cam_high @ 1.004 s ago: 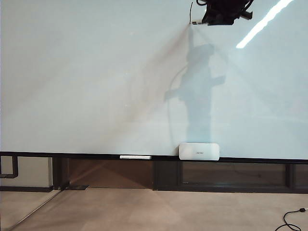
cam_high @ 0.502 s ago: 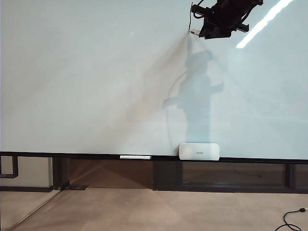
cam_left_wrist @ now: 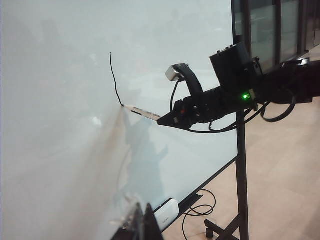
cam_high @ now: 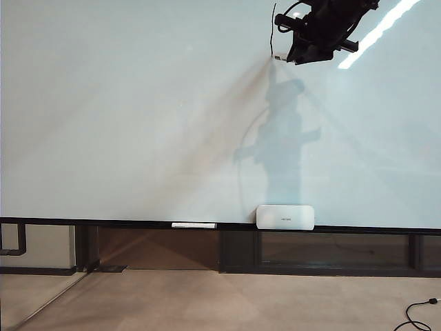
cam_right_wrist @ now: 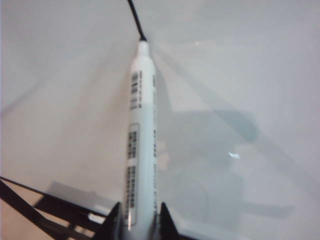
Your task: Reach to the right to find the marker pen, pick it up, and write the number 10 on the whiteboard.
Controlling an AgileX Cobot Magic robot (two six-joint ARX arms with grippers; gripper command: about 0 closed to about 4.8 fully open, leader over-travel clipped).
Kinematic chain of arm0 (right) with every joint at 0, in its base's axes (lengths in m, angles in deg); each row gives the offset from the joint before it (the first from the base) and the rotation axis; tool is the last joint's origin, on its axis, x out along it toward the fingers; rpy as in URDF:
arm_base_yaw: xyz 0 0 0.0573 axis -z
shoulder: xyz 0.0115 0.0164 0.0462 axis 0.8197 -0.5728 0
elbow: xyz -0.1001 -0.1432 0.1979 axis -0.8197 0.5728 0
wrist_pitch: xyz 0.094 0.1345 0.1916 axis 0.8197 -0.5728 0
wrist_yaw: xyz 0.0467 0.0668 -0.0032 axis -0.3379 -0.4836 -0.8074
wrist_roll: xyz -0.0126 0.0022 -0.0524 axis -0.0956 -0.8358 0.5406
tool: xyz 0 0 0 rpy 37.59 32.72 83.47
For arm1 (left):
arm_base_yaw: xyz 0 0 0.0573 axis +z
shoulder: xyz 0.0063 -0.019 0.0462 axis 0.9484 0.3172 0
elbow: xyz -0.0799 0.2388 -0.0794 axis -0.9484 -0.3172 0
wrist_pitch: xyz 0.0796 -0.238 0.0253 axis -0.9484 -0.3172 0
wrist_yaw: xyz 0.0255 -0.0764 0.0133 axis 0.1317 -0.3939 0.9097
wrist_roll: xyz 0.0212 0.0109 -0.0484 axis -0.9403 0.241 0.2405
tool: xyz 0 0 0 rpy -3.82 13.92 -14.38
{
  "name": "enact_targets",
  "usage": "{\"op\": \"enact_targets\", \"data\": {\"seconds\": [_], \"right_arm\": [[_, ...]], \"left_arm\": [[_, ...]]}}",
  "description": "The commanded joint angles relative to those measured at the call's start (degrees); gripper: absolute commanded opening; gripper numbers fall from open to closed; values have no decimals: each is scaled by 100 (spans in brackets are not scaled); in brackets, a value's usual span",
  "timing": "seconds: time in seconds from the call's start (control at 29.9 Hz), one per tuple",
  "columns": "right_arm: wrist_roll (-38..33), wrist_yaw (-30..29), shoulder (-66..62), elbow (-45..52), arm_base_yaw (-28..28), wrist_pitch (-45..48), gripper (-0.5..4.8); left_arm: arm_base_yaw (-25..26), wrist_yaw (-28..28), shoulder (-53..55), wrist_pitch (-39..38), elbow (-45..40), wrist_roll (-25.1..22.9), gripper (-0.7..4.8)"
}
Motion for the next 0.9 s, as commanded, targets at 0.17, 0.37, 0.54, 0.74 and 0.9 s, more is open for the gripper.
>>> {"op": "enact_targets", "data": {"seconds": [0.17, 0.37, 0.54, 0.74, 0.9], "right_arm": [[282, 271, 743, 170, -42, -61, -3], [306, 271, 929, 170, -28, 116, -3], [170, 396, 953, 168, -39, 396, -3], [177, 439, 953, 155, -28, 647, -3], [175, 531, 951, 127, -28, 870, -3]], "left_arm": [[-4, -116, -17, 48, 33, 81, -6], [-4, -455, -17, 74, 33, 195, -6], [-4, -662, -22, 61, 33, 201, -6], [-4, -748, -20, 76, 33, 232, -6], [-4, -763, -15, 105, 33, 186, -6]]}}
